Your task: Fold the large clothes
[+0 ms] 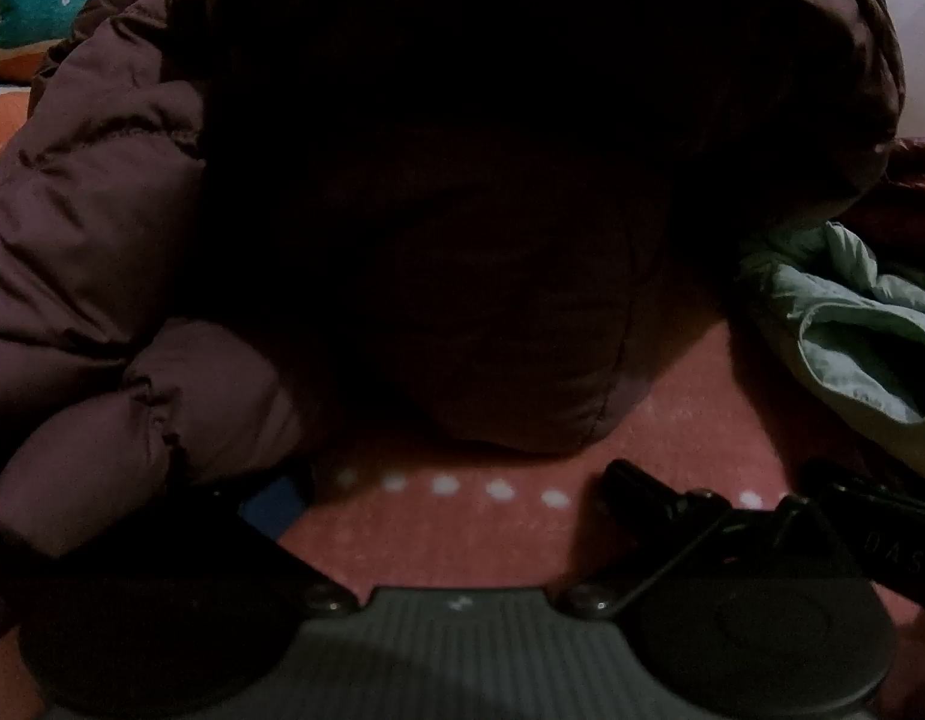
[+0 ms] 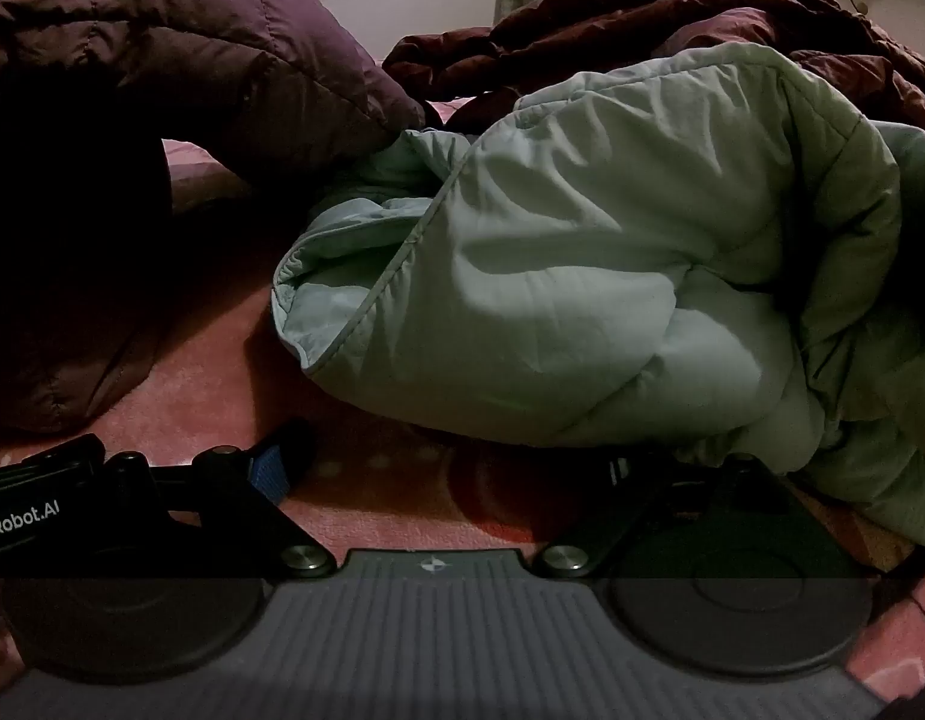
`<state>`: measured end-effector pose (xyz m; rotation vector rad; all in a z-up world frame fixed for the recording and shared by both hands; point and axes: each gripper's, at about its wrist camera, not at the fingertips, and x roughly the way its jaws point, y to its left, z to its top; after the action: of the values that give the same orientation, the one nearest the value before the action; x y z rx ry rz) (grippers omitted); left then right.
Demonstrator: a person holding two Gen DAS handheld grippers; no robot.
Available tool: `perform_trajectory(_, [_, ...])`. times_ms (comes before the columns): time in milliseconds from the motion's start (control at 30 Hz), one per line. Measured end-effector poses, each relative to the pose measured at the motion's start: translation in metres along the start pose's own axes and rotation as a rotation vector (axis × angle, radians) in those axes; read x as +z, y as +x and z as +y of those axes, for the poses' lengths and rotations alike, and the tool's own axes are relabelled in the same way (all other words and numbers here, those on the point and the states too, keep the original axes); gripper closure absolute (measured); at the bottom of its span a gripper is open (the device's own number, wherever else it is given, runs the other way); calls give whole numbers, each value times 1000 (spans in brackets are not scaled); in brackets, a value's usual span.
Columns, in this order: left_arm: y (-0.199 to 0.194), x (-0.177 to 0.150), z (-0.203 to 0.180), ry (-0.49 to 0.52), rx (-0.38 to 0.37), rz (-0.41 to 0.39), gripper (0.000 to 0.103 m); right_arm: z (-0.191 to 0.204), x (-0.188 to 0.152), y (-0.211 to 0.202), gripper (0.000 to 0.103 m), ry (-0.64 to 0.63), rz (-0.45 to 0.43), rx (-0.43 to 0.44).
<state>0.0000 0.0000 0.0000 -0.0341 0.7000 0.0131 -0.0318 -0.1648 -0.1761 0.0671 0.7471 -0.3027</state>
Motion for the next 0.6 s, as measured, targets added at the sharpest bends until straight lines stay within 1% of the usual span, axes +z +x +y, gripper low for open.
perform_trajectory(433, [-6,-1,-1,8,-4,2,0,-1,0,-2,0,0,5,2])
perform_trajectory(600, [-18,-9,0,33,-50,-17,0,-2,-3,-14,0,2,1,16])
